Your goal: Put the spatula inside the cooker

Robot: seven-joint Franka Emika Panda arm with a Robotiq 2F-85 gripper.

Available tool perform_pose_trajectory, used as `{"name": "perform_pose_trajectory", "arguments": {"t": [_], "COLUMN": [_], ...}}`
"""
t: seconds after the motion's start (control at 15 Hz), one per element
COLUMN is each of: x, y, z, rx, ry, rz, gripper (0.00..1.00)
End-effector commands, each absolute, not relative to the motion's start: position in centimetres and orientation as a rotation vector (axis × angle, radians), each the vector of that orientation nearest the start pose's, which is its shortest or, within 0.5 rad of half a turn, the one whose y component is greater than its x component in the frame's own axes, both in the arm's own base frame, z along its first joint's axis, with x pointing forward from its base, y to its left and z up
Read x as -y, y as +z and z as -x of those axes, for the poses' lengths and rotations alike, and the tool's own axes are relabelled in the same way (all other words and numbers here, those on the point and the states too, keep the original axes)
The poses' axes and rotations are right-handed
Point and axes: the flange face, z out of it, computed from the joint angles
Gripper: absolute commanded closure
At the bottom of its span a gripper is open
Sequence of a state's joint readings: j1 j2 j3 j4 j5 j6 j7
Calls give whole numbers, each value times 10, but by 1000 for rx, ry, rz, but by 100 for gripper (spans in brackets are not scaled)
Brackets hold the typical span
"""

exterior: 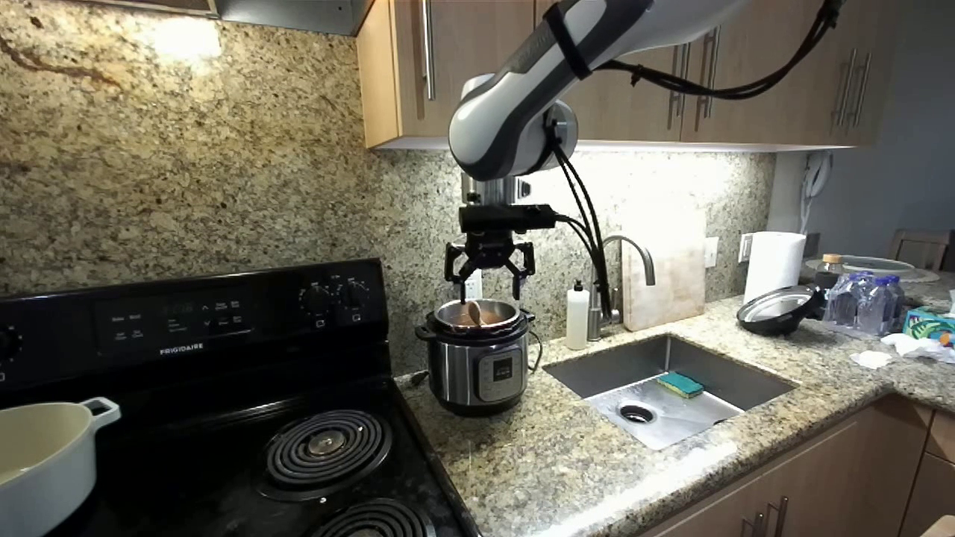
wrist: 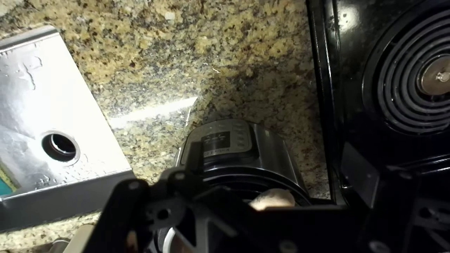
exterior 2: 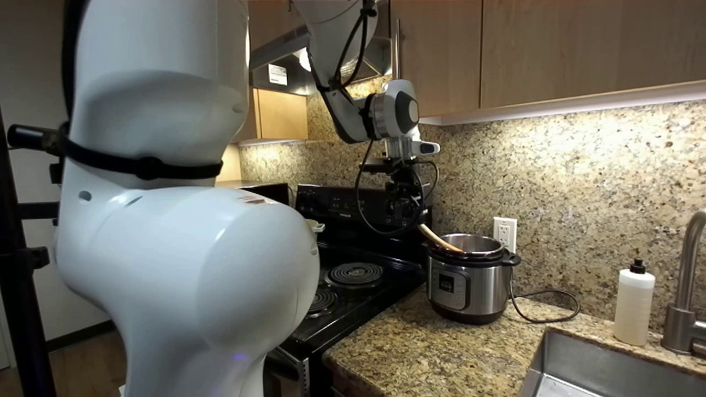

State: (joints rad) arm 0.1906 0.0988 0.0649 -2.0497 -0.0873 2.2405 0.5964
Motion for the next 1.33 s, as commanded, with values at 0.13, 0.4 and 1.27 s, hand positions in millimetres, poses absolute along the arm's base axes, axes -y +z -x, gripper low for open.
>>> {"name": "perform_pose_trajectory", "arguments": {"t": [0.13,0.4,1.27], "x": [-124,-103,-49], "y": [405,407,420], "z": [-522,-498,-434], "rx": [-552,-645,-474], "ry": [-268,-267,-283], "rz": [3118,3135,3155], "gripper": [0,0,0]}}
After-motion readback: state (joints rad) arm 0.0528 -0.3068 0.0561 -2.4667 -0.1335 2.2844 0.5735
